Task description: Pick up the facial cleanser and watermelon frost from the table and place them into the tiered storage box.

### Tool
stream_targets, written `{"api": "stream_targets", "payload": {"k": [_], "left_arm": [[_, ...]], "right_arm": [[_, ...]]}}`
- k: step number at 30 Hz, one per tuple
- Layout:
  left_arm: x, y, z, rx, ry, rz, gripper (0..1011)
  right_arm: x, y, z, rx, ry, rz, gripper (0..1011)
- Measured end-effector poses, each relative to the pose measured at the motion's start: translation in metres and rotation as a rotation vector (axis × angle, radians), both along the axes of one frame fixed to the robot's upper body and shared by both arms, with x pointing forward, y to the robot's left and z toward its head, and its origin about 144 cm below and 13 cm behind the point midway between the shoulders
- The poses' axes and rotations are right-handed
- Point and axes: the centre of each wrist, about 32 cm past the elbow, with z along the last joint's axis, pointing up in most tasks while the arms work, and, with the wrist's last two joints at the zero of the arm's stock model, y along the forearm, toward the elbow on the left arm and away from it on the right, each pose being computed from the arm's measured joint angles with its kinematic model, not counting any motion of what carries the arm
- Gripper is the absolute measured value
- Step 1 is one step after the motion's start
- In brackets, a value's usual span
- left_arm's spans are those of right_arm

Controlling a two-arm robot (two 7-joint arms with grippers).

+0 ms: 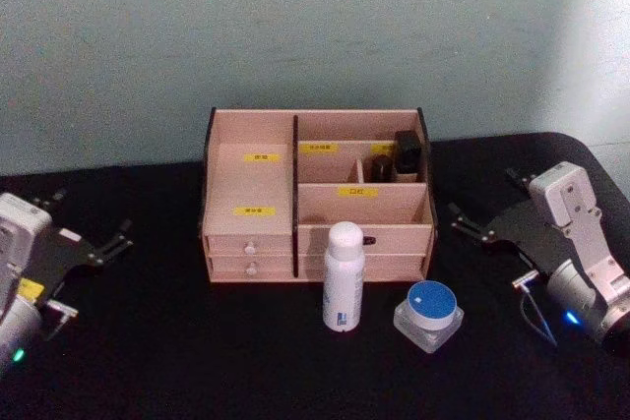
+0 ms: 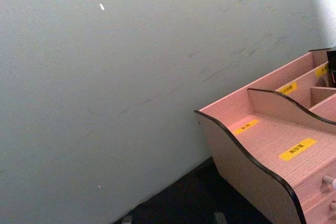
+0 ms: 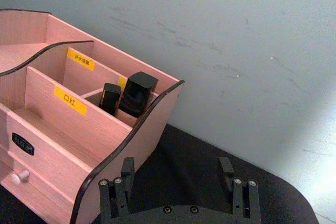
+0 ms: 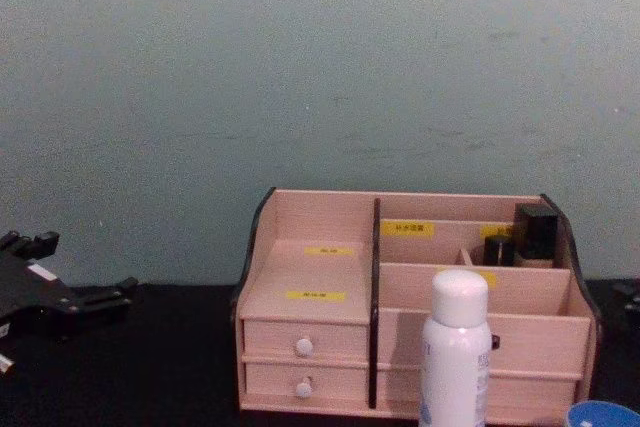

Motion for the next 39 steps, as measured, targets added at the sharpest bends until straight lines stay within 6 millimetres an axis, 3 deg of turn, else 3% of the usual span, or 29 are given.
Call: {"api": "stream_targets", "payload": {"k": [39], "left_arm": [[0.0, 0.0, 0.0, 0.0, 0.0, 0.0, 1001]], "right_arm": [[0.0, 0.0, 0.0, 0.0, 0.0, 0.0, 1004]]}}
